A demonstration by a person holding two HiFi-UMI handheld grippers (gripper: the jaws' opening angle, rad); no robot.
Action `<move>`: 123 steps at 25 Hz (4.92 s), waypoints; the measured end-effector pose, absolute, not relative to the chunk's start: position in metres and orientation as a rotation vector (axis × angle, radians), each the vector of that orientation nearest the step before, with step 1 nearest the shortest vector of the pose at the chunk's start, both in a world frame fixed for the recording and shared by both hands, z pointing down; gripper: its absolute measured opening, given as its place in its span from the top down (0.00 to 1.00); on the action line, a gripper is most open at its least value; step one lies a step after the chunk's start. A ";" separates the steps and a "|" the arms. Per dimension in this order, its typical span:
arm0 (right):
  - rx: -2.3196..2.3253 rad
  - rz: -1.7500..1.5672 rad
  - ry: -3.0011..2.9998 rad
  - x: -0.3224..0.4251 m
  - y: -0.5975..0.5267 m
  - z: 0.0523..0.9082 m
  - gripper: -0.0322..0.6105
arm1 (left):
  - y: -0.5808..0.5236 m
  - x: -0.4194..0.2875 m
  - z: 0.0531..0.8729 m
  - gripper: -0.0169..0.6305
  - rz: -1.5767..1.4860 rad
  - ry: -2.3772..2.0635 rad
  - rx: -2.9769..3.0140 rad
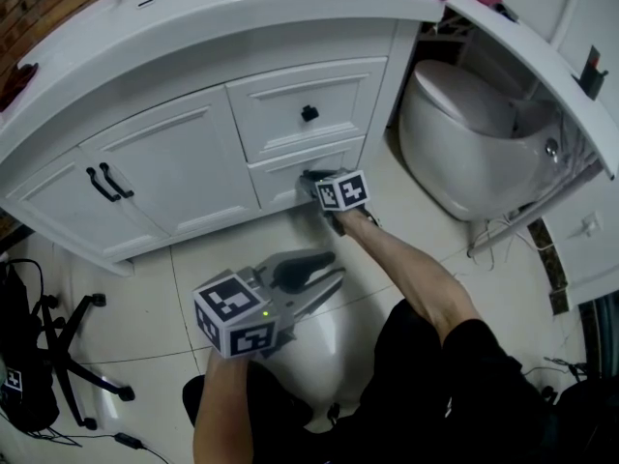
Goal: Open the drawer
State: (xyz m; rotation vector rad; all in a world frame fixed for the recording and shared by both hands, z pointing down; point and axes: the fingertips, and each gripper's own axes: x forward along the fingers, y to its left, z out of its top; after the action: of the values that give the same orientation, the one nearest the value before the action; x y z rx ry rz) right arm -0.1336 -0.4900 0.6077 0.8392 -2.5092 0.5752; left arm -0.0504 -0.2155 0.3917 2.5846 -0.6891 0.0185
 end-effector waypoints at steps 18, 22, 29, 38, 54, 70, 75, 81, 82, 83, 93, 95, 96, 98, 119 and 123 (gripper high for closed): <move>0.759 0.515 -2.490 -0.127 -0.467 0.609 0.74 | -0.214 -0.050 0.388 0.79 0.008 -0.687 2.593; 0.748 0.516 -2.483 -0.124 -0.462 0.609 0.74 | -0.212 -0.048 0.389 0.79 0.011 -0.692 2.588; 0.725 0.515 -2.471 -0.120 -0.455 0.609 0.74 | -0.209 -0.051 0.388 0.79 0.003 -0.705 2.584; 0.700 0.512 -2.454 -0.116 -0.445 0.610 0.74 | -0.204 -0.049 0.388 0.79 0.005 -0.707 2.587; 0.654 0.477 -2.426 -0.110 -0.431 0.611 0.74 | -0.197 -0.045 0.388 0.79 0.014 -0.709 2.589; 0.604 0.440 -2.399 -0.102 -0.413 0.612 0.74 | -0.189 -0.040 0.389 0.79 0.031 -0.712 2.590; 0.587 0.430 -2.396 -0.101 -0.408 0.612 0.75 | -0.188 -0.037 0.390 0.79 0.038 -0.706 2.592; 0.566 0.419 -2.389 -0.098 -0.401 0.612 0.75 | -0.185 -0.033 0.390 0.79 0.049 -0.699 2.595; 0.563 0.417 -2.388 -0.098 -0.400 0.612 0.75 | -0.185 -0.032 0.390 0.79 0.051 -0.697 2.596; 0.561 0.415 -2.387 -0.097 -0.399 0.612 0.75 | -0.184 -0.031 0.390 0.79 0.053 -0.696 2.597; 0.528 0.386 -2.364 -0.090 -0.383 0.613 0.76 | -0.173 -0.023 0.389 0.79 0.068 -0.681 2.606; 0.521 0.385 -2.358 -0.089 -0.379 0.613 0.76 | -0.170 -0.024 0.388 0.79 0.067 -0.683 2.608; 0.518 0.383 -2.357 -0.088 -0.378 0.613 0.76 | -0.169 -0.024 0.388 0.79 0.067 -0.684 2.609; 0.513 0.376 -2.353 -0.087 -0.374 0.613 0.76 | -0.166 -0.025 0.387 0.79 0.063 -0.686 2.608; 0.489 0.341 -2.308 -0.076 -0.352 0.612 0.77 | -0.137 -0.030 0.380 0.79 0.053 -0.713 2.615; 0.481 0.355 -2.314 -0.076 -0.350 0.612 0.77 | -0.136 -0.029 0.381 0.79 0.053 -0.710 2.615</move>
State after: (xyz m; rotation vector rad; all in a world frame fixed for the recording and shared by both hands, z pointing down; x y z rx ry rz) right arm -0.0756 -0.3495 0.6115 0.4810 -2.3139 0.3546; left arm -0.0293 -0.1359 0.3805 2.6152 -0.7096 0.0531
